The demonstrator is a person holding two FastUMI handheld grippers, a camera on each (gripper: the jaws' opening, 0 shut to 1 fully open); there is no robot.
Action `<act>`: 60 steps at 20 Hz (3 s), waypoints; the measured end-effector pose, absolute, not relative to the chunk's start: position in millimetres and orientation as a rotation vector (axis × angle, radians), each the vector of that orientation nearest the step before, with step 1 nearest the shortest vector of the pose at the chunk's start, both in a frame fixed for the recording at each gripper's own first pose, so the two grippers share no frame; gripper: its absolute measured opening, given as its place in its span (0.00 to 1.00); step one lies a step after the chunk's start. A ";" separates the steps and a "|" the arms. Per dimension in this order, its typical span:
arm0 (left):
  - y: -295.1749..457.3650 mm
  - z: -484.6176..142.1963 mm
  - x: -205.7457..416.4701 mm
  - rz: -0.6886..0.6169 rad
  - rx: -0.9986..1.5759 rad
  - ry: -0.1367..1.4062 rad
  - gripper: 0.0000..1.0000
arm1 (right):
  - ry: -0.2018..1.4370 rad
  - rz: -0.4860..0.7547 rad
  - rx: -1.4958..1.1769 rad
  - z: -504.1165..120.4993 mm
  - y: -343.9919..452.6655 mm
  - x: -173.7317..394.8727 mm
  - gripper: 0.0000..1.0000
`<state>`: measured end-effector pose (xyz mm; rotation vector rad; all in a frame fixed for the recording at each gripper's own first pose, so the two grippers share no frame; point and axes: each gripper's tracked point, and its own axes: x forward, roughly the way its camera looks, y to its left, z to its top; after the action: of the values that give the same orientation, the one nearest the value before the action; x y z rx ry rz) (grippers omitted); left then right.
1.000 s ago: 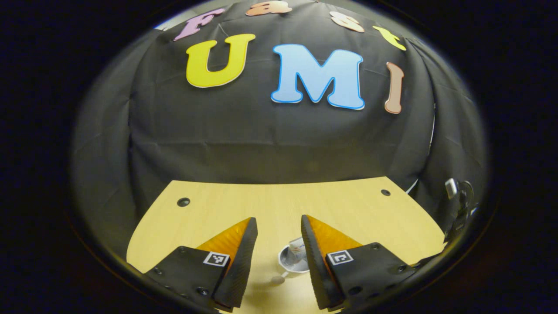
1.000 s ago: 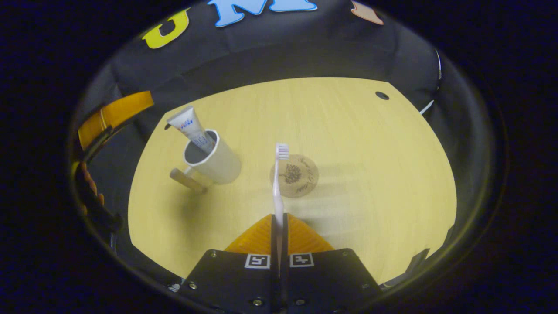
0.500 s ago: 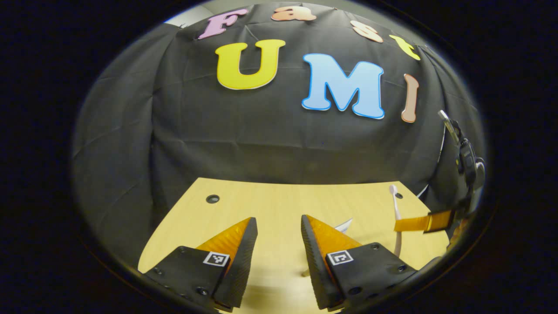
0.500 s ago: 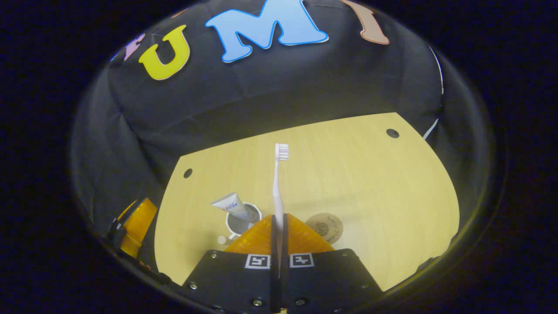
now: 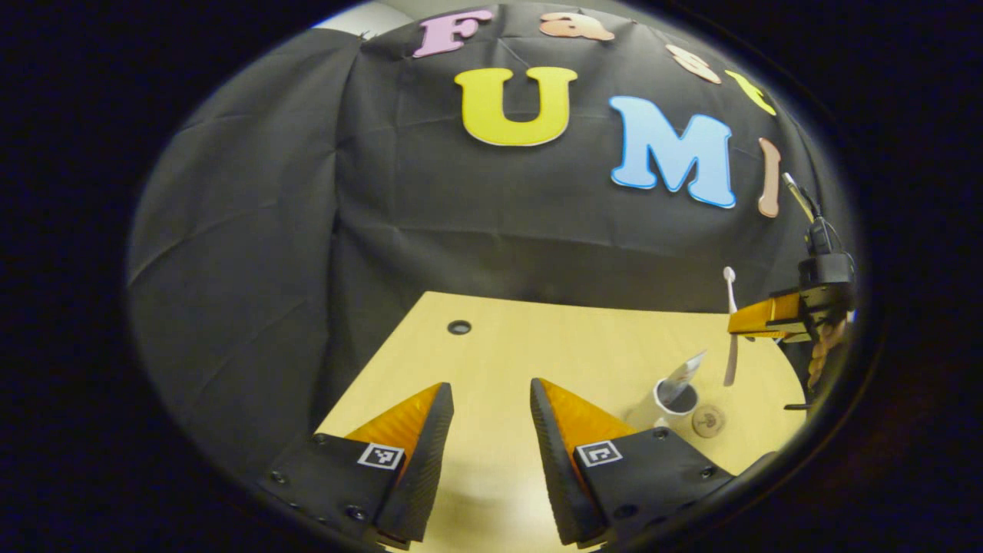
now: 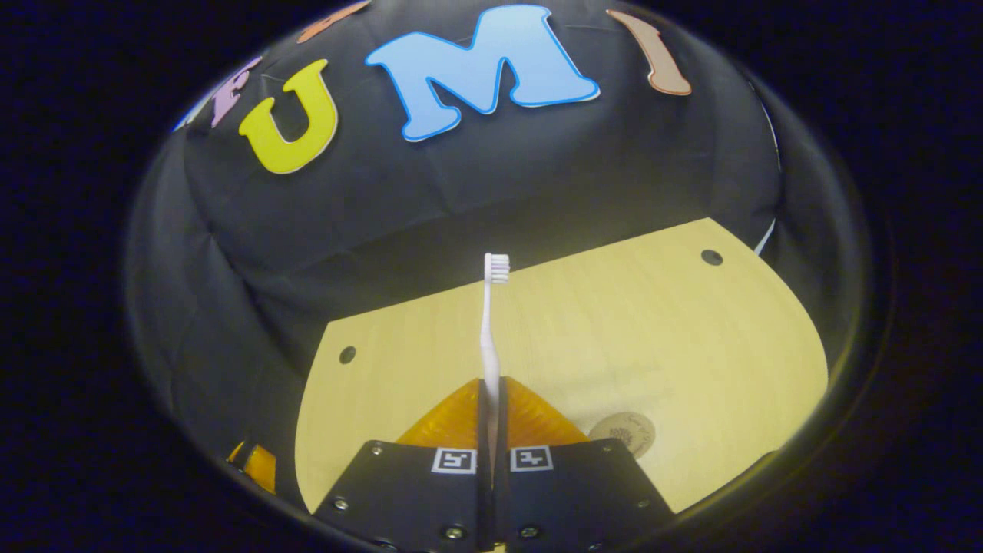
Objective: Put the toothbrush and toothpaste on the desktop into the cup, then pick up the cup and place it on the coaster on the desktop.
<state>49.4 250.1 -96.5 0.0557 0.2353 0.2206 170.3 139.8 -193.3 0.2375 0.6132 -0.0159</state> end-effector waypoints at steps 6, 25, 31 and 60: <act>333.1 -92.2 1.7 0.387 0.048 0.233 0.69 | 0.618 -0.096 0.252 -232.6 145.7 191.2 0.02; 324.1 -116.5 -29.6 0.388 0.044 0.302 0.68 | 0.477 -0.149 0.401 -274.2 131.3 177.0 0.01; 305.8 -129.3 -35.9 0.369 0.057 0.332 0.66 | 0.461 -0.080 0.314 -283.3 141.0 148.0 0.18; 49.5 -226.9 102.3 -0.342 0.338 0.803 0.67 | 0.563 -0.384 0.318 -295.9 -81.5 -36.1 0.25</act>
<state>102.3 49.5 -226.9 0.3379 0.8032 -0.3417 -36.1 -81.5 -295.9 0.3178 0.5630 -0.3838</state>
